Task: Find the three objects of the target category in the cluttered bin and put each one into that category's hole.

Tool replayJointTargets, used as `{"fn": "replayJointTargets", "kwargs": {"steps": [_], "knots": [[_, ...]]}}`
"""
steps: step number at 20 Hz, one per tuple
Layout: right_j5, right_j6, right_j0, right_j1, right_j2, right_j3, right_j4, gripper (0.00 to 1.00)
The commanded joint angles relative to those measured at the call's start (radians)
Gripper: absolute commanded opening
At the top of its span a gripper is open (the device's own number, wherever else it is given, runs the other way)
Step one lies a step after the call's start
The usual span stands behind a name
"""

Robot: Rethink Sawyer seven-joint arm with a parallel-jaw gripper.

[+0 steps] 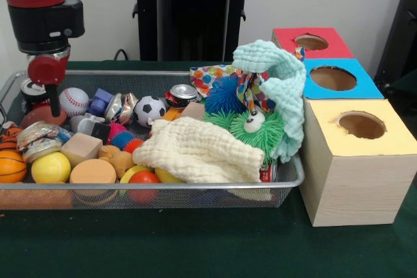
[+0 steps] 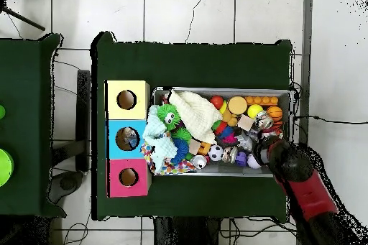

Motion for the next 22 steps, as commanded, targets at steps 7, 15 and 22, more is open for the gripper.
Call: {"fn": "replayJointTargets", "kwargs": {"steps": [7, 15, 22], "knots": [[-0.087, 0.174, -0.075, 0.086, 0.116, 0.046, 0.008, 1.0], [-0.108, 0.213, -0.091, 0.094, 0.163, 0.089, 0.022, 1.0], [-0.146, 0.235, -0.134, 0.132, 0.238, 0.114, 0.024, 1.0]]}}
